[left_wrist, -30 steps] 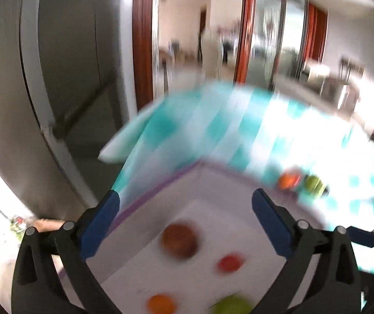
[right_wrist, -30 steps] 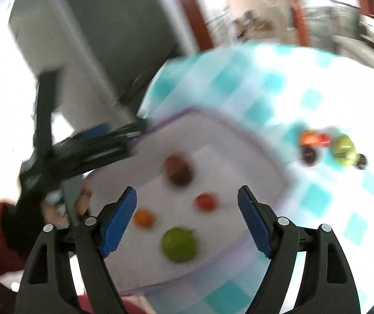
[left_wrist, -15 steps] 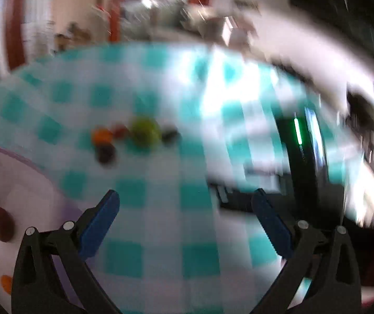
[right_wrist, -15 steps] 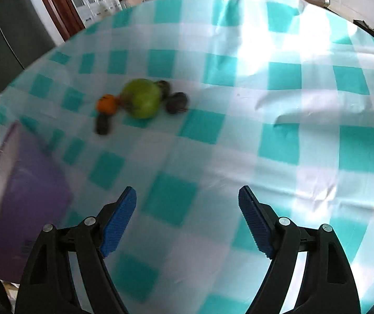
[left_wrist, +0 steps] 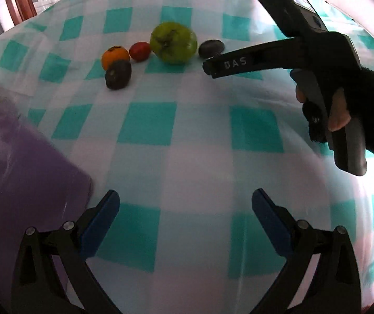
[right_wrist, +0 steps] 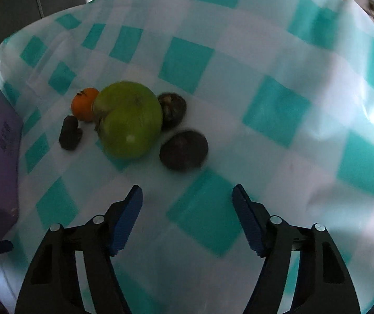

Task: Organize fruits
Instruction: 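Grasp a dark plum with the right tool while the left tool grasps another plum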

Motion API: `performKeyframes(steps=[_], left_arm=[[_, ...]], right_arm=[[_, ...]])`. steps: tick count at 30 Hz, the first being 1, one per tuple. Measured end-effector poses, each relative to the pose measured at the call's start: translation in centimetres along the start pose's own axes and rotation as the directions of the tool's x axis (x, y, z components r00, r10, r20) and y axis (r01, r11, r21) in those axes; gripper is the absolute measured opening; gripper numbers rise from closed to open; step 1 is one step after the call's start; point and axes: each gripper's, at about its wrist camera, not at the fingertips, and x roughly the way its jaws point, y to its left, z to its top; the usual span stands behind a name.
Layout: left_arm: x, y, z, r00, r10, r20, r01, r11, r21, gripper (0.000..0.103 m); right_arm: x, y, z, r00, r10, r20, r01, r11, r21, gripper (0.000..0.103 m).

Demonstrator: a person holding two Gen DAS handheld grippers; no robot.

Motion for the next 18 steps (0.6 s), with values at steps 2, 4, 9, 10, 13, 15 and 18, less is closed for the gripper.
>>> performKeyframes(steps=[2, 4, 9, 10, 13, 15, 18], left_arm=[[1.1, -0.3, 1.3, 1.0, 0.0, 0.015, 0.0, 1.0, 0.0, 0.101], [2.0, -0.7, 2.3, 1.0, 0.002, 0.03, -0.002, 1.0, 0.013, 0.101], [3.9, -0.6, 4.9, 0.999, 0.002, 0.051, -0.001, 1.0, -0.007, 0.101], [4.1, -0.5, 5.2, 0.999, -0.002, 0.053, 0.003, 1.0, -0.015, 0.101], [4.9, 0.2, 6.6, 0.998, 0.011, 0.066, -0.008, 0.999, -0.043, 0.101], [5.5, 0.9, 7.3, 0.997, 0.027, 0.071, -0.022, 0.997, -0.079, 0.101], [6.1, 2.1, 8.3, 0.992, 0.091, 0.093, -0.076, 0.986, -0.148, 0.101]], right_arm=[[0.5, 0.0, 0.7, 1.0, 0.004, 0.012, -0.003, 1.0, -0.022, 0.065], [0.9, -0.1, 1.3, 1.0, 0.014, 0.022, -0.013, 0.999, -0.043, 0.061], [1.6, -0.5, 2.5, 0.997, 0.06, 0.04, -0.056, 0.994, -0.097, 0.044], [1.7, -0.7, 2.6, 0.997, 0.065, 0.041, -0.061, 0.994, -0.095, 0.04], [1.3, -2.2, 2.3, 0.996, 0.08, 0.05, -0.079, 0.996, -0.035, 0.039], [0.9, -3.3, 1.9, 0.996, 0.075, 0.054, -0.075, 0.997, 0.007, 0.039], [0.1, -5.7, 0.8, 0.996, 0.062, 0.066, -0.069, 0.991, 0.114, 0.039]])
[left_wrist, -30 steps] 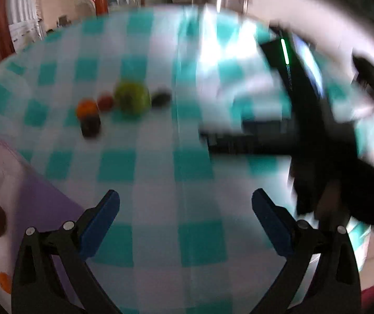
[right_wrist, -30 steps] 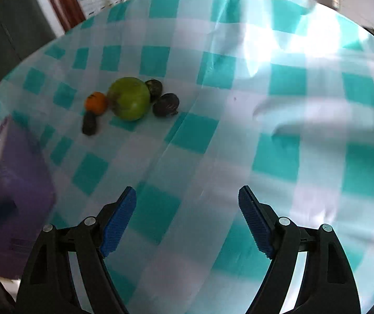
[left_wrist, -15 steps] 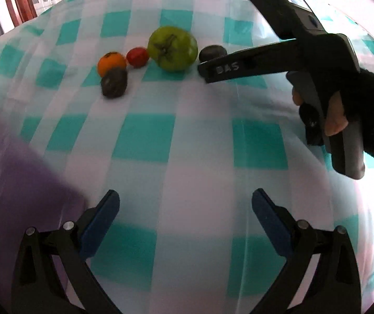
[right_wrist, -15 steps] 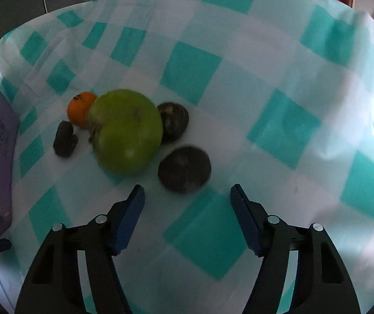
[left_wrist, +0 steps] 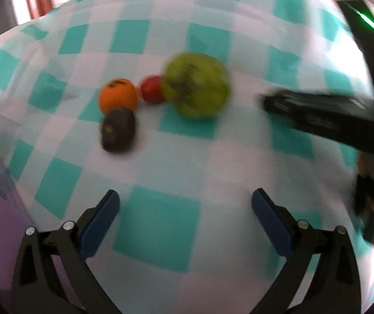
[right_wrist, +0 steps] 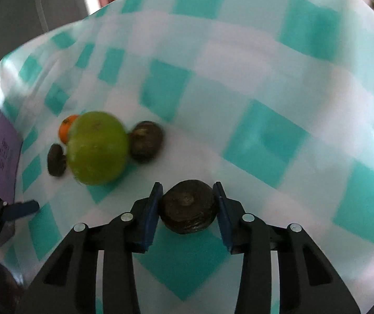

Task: Organize fruits
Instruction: 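Grasp a dark plum with the right tool while the left tool grasps another plum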

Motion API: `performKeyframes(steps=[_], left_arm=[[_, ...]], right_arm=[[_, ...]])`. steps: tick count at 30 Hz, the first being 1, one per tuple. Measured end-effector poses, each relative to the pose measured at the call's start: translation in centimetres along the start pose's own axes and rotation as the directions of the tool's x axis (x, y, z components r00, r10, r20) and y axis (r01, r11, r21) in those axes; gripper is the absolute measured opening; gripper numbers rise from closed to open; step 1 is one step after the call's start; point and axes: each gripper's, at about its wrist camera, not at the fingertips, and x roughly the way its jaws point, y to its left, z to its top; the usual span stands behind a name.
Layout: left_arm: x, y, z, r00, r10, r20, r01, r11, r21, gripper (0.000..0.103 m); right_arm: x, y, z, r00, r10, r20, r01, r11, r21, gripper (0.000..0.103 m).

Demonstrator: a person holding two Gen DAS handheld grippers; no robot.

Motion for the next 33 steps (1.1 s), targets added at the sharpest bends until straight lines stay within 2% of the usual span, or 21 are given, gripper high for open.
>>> performKeyframes(steps=[3, 7, 14, 16, 17, 18, 19, 20, 28, 33], left_arm=[[0.9, 1.1, 1.3, 0.999, 0.05, 0.008, -0.049, 0.996, -0.075, 0.101], [2.0, 2.5, 3.0, 0.992, 0.123, 0.005, -0.121, 0.983, -0.141, 0.101], [3.4, 5.2, 4.6, 0.993, 0.122, -0.006, -0.119, 0.959, -0.257, 0.096], [3.7, 5.5, 5.0, 0.991, 0.133, 0.0, -0.129, 0.957, -0.262, 0.085], [4.3, 5.8, 5.5, 0.989, 0.151, 0.003, -0.145, 0.955, -0.259, 0.075], [4.2, 5.6, 5.5, 0.988, 0.151, 0.013, -0.143, 0.957, -0.252, 0.059], [4.0, 5.4, 5.3, 0.989, 0.145, 0.021, -0.136, 0.961, -0.242, 0.051], [3.9, 5.0, 5.2, 0.99, 0.139, 0.029, -0.129, 0.966, -0.224, 0.036], [2.3, 2.4, 3.4, 0.999, 0.024, 0.022, -0.02, 0.989, -0.148, 0.035], [0.3, -0.2, 1.2, 0.998, -0.059, 0.013, 0.06, 0.996, -0.073, 0.035]], right_arm=[[-0.4, -1.2, -0.4, 1.0, 0.005, 0.012, -0.006, 0.999, 0.053, 0.039], [-0.2, -1.3, -0.4, 1.0, 0.009, 0.011, -0.01, 0.998, 0.059, 0.039], [-0.2, -1.6, -0.5, 1.0, 0.024, 0.013, -0.025, 0.997, 0.075, 0.039], [-0.2, -1.6, -0.5, 1.0, 0.025, 0.013, -0.026, 0.997, 0.075, 0.039], [-0.3, -1.7, -0.6, 1.0, 0.024, 0.013, -0.025, 0.997, 0.077, 0.039], [-0.3, -1.7, -0.5, 1.0, 0.024, 0.013, -0.025, 0.997, 0.076, 0.039], [-0.3, -1.6, -0.5, 1.0, 0.022, 0.013, -0.023, 0.997, 0.076, 0.039], [-0.4, -1.6, -0.5, 1.0, 0.019, 0.012, -0.02, 0.997, 0.073, 0.039], [-0.1, -0.8, -0.3, 1.0, -0.018, 0.003, 0.018, 0.999, 0.046, 0.039], [-0.4, 1.0, -0.9, 0.993, -0.116, -0.015, 0.116, 0.993, -0.018, 0.039]])
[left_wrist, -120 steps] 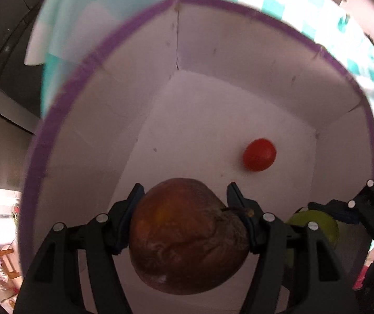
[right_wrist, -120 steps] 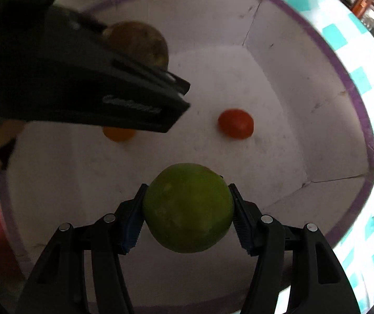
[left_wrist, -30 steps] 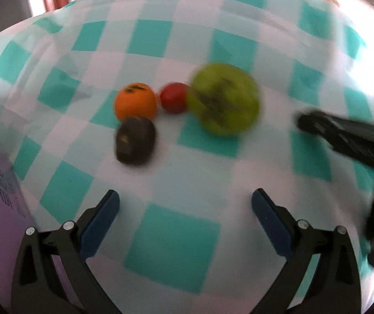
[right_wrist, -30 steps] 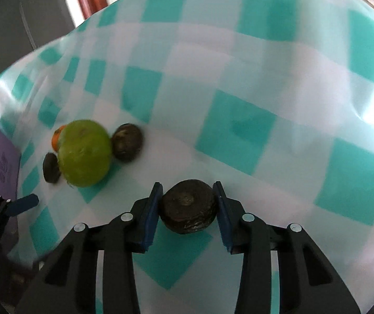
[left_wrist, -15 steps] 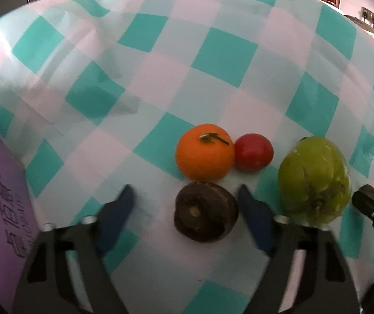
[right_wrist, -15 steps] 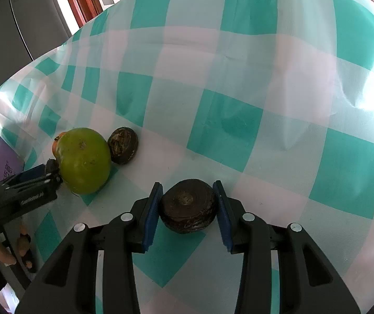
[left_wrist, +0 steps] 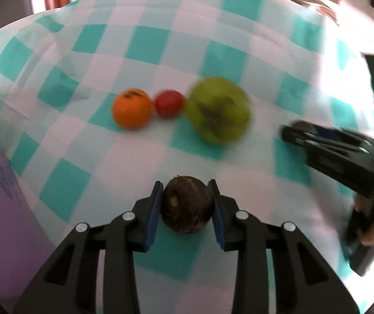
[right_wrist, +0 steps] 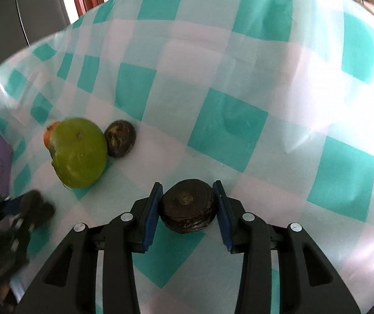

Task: Organize fruits
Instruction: 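Grasp a dark plum with the right tool while the left tool grasps another plum, then carry both dark plums into the white box and open both tools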

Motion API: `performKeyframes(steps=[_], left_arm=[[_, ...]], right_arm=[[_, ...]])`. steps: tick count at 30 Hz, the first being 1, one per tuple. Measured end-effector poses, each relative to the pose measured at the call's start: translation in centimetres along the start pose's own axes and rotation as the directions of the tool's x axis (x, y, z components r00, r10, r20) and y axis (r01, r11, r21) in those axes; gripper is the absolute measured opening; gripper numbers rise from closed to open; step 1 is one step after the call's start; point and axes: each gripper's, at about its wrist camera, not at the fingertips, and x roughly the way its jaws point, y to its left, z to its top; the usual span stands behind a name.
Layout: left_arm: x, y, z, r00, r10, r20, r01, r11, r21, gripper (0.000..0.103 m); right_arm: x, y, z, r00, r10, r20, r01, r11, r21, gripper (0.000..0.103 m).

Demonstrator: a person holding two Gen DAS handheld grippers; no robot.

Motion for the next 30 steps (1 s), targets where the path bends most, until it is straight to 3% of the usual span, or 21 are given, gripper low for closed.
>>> performKeyframes(steps=[2, 12, 21, 30], left_arm=[[-1.5, -2.1, -2.1, 0.999, -0.031, -0.012, 0.031, 0.999, 0.023, 0.035], [-5.9, -1.8, -7.8, 0.989, -0.128, -0.077, 0.138, 0.98, 0.142, 0.031], [-11.5, -1.4, -10.8, 0.972, -0.208, -0.109, 0.23, 0.937, 0.263, 0.029], [-15.0, 1.9, -11.4, 0.946, -0.303, -0.114, 0.323, 0.907, 0.269, 0.029]], right_arm=[[-1.2, 0.8, -1.3, 0.999, -0.018, -0.029, 0.019, 1.0, 0.019, 0.039], [-7.7, 4.8, -8.2, 0.982, -0.104, -0.159, 0.116, 0.991, 0.066, 0.039], [-13.4, 8.4, -12.0, 0.975, -0.095, -0.2, 0.123, 0.984, 0.133, 0.039], [-17.8, 10.4, -14.4, 0.974, -0.101, -0.204, 0.149, 0.96, 0.237, 0.039]])
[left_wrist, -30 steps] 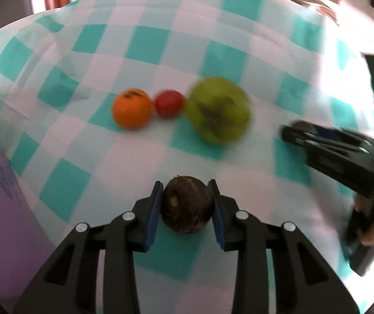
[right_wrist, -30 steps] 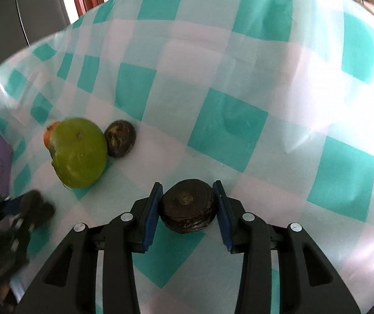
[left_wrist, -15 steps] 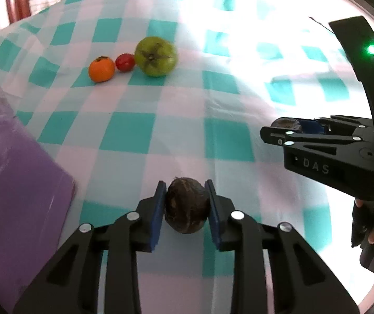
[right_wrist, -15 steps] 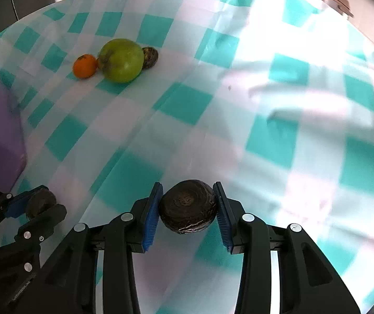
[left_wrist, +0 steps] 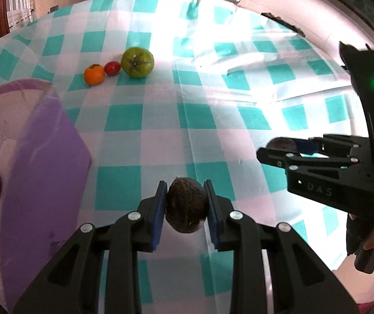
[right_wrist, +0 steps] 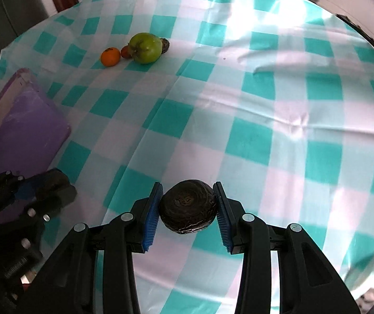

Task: Organize fruits
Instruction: 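Carry both dark plums into the white box and open both tools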

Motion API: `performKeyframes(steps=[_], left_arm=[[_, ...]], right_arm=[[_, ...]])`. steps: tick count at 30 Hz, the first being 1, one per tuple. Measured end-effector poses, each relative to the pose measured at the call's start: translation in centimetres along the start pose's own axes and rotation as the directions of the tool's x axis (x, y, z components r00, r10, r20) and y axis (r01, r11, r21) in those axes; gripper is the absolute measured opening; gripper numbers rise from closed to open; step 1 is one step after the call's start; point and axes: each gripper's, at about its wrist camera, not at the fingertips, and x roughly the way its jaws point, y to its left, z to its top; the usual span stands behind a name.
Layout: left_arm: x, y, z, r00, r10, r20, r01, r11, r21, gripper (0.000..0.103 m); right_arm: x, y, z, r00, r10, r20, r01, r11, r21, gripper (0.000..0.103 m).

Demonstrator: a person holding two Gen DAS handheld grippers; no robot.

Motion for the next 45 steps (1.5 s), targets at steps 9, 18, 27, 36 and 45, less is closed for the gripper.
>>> performKeyframes(steps=[9, 18, 27, 36, 45], left_arm=[[-5.1, 1.5, 0.4, 0.992, -0.075, 0.098, 0.075, 0.997, 0.006, 0.029], [-11.0, 6.0, 1.3, 0.976, 0.0, 0.217, 0.009, 0.999, -0.038, 0.029], [-13.3, 14.2, -1.0, 0.971, 0.204, 0.129, -0.175, 0.963, -0.203, 0.029], [-11.7, 20.9, -3.1, 0.946, 0.318, -0.066, -0.324, 0.911, -0.255, 0.029], [-9.2, 25.7, -4.2, 0.921, 0.332, -0.206, -0.379, 0.885, -0.271, 0.029]], right_arm=[[-3.5, 1.3, -1.4, 1.0, -0.014, 0.028, 0.012, 0.999, 0.043, 0.039], [-7.4, 8.6, 2.4, 0.992, 0.06, 0.109, -0.048, 0.993, -0.112, 0.039], [-7.5, 19.0, 5.0, 0.982, 0.176, 0.074, -0.146, 0.942, -0.303, 0.039], [-3.5, 26.4, 6.4, 0.98, 0.199, -0.028, -0.194, 0.899, -0.392, 0.039], [1.0, 30.0, 7.3, 0.982, 0.144, -0.122, -0.183, 0.886, -0.426, 0.039]])
